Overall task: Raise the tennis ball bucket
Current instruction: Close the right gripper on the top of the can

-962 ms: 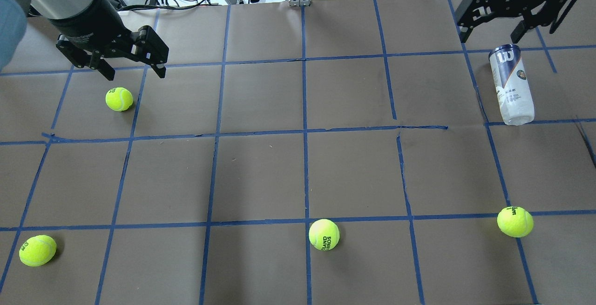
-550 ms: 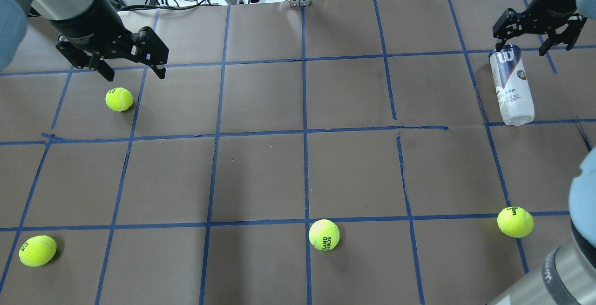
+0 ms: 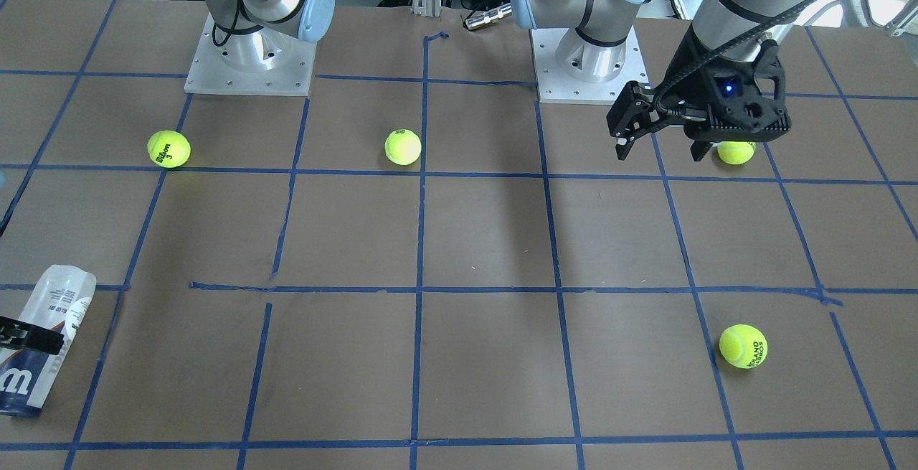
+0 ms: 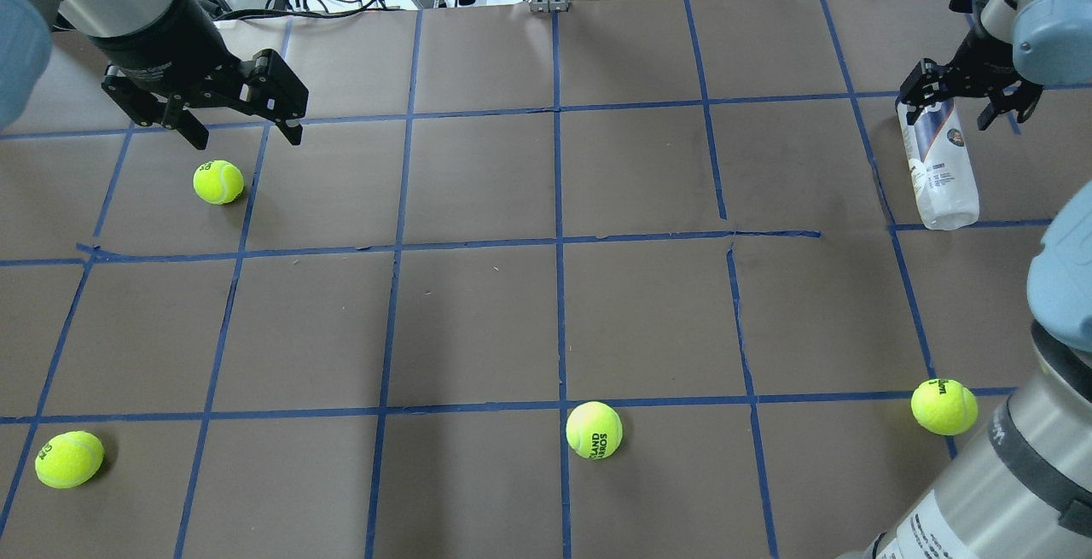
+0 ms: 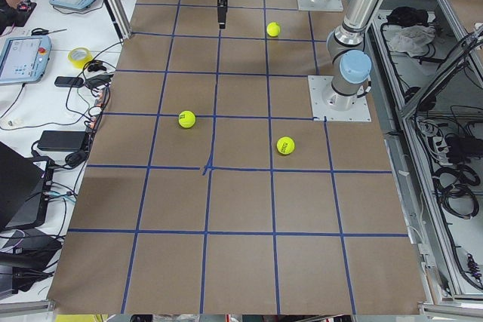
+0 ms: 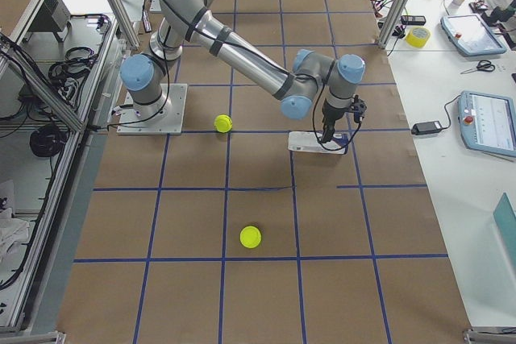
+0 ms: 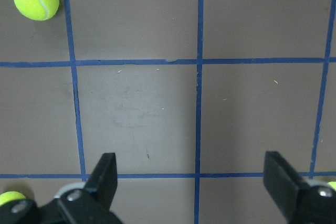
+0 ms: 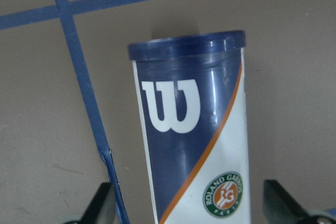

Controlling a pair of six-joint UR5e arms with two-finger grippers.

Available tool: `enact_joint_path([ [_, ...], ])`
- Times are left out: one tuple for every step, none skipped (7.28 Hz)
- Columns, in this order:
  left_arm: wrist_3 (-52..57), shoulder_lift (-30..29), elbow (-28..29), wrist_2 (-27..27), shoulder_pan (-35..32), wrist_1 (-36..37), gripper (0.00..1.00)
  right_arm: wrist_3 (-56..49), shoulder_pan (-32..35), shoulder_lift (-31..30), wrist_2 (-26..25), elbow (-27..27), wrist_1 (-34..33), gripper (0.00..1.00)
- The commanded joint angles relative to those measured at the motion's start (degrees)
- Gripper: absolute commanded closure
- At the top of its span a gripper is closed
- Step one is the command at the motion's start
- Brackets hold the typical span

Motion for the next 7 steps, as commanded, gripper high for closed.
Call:
enact_joint_path([
  [0.1,-0.2,-0.1,-0.1,0.0,0.1,0.0,-2.4,-0.1,2.8,-0.3,0.1,-1.9,0.0],
  [0.2,-0.1,0.0,0.0,0.3,0.1,0.0,-2.5,-0.3,3.8,-0.2,0.2,-2.6,0.0],
  [0.3,0.0,0.0,0.0,0.3,0.2,0.0,-2.6,-1.1,4.3,-0.3,0.2,-2.5,0.0],
  [0.3,0.0,0.0,-0.1,0.5,0.4,0.0,-4.2,-1.3,4.5,-0.4,0.2,-2.5,0.0],
  [0.4,0.0,0.0,0.1,0.5,0.3,0.0,-4.3,-1.3,4.7,-0.4,0.3,-2.4,0.0],
  [0.5,0.0,0.0,0.1,0.5,0.3,0.0,-4.5,-1.3,4.7,-0.3,0.3,-1.5,0.0],
  [0.5,0.0,0.0,0.1,0.5,0.4,0.0,-4.8,-1.3,4.7,-0.3,0.3,-1.3,0.01],
])
